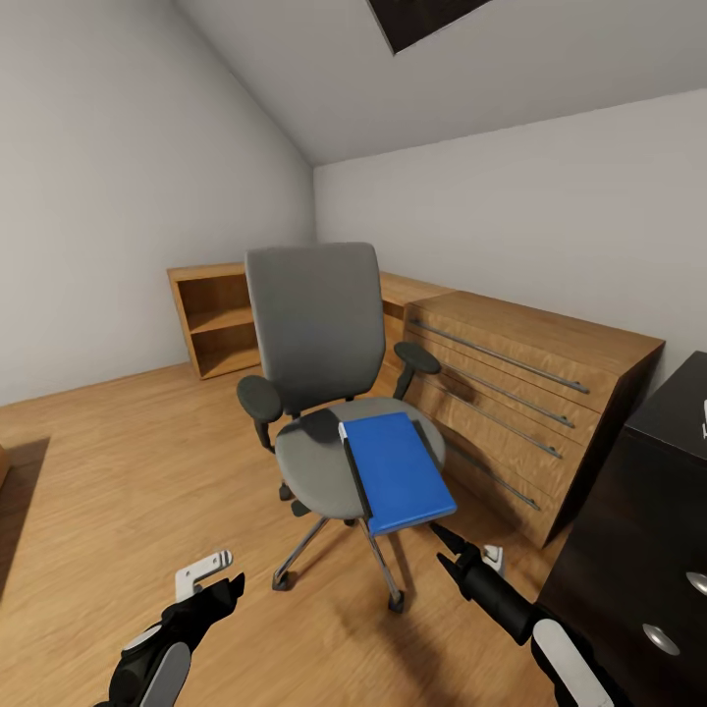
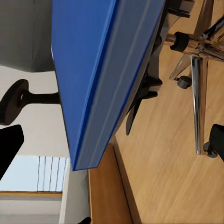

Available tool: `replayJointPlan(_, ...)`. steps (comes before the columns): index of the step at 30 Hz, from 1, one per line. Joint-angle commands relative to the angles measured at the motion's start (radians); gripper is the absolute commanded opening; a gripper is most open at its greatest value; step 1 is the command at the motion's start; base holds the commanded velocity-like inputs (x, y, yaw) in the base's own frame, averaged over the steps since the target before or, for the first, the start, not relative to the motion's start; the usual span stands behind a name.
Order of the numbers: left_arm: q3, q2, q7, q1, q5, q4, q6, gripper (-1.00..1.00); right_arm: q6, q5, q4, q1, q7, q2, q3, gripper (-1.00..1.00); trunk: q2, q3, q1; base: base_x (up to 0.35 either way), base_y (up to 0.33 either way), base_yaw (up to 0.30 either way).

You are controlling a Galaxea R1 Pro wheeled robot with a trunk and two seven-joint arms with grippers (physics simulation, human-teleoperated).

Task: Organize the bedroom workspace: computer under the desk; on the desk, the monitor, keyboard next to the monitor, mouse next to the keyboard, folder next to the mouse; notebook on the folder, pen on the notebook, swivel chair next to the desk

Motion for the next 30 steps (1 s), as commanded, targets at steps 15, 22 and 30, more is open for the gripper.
replayJointPlan(15,-0.002,0.001,0.01,-0.001,0.01,-0.001,0.001,1.0,-0.003,-0.015,0.002,-0.001,-0.002,-0.002,-0.003,1.0,0.0,-0.001,0.0,0.0,0.0,0.0)
replayJointPlan(22,-0.003,0.0,0.01,-0.001,0.01,-0.001,0.001,1.0,-0.006,-0.015,0.053,-0.001,-0.005,0.0,-0.088,1.0,0.0,-0.001,0.0,0.0,0.0,0.0)
replayJointPlan(30,-0.003,0.001,0.009,-0.001,0.009,0.0,0.001,1.0,-0.003,-0.015,0.109,-0.001,-0.007,0.001,-0.131,1.0,0.0,-0.001,0.0,0.0,0.0,0.0)
